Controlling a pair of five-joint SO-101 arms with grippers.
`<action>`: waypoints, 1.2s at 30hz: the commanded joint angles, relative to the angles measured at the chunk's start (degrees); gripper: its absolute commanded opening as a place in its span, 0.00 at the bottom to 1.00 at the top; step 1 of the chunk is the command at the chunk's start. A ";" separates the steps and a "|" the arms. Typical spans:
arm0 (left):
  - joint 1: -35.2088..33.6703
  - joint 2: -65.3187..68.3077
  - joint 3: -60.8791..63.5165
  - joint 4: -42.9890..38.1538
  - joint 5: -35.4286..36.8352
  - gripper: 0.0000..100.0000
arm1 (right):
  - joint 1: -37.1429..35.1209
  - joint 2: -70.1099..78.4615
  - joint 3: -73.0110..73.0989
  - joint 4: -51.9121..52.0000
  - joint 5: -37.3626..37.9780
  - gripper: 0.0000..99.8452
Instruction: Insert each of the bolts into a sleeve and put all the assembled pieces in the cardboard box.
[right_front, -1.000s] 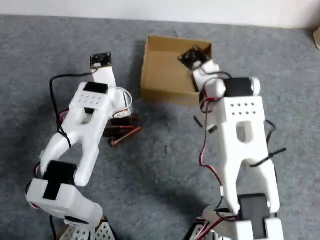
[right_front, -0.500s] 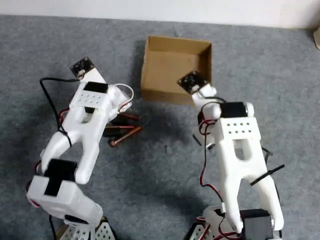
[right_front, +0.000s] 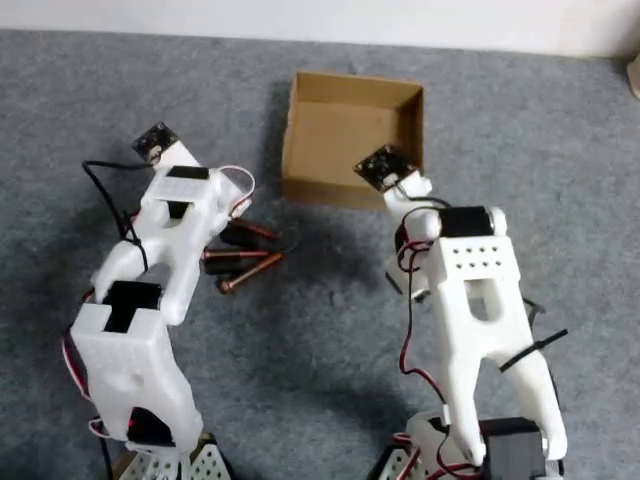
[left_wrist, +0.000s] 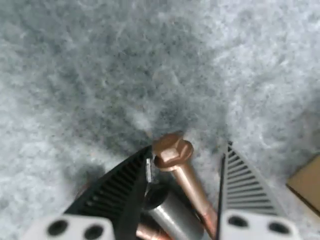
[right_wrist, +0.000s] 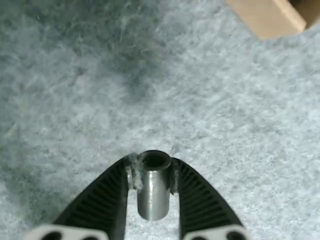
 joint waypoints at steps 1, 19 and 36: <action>-0.04 0.13 -1.89 -1.05 0.44 0.18 | 0.66 -1.89 -0.31 -0.92 0.53 0.00; 5.14 -6.55 -3.03 7.21 -10.99 0.00 | -0.92 -2.24 -0.48 -1.01 0.35 0.00; 10.68 -58.95 4.62 15.38 -24.09 0.00 | -9.98 -35.38 5.58 -3.82 -6.15 0.00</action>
